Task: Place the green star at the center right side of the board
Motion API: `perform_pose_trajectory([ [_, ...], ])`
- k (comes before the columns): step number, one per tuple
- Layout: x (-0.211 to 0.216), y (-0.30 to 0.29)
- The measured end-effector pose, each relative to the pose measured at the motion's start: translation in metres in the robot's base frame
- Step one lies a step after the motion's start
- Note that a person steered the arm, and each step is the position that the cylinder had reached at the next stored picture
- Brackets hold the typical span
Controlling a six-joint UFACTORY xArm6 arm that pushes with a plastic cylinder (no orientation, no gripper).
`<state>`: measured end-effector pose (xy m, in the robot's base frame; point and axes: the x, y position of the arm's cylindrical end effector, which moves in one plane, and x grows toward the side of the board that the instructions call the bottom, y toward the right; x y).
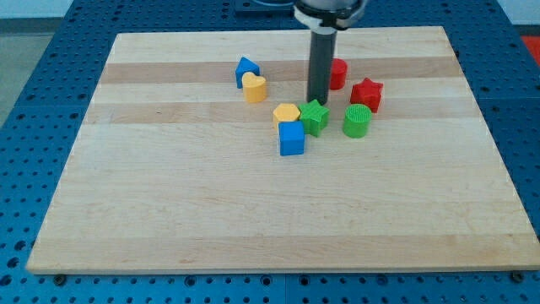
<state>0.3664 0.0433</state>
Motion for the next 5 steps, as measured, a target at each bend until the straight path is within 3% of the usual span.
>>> perform_pose_trajectory([
  [5,0.057,-0.031],
])
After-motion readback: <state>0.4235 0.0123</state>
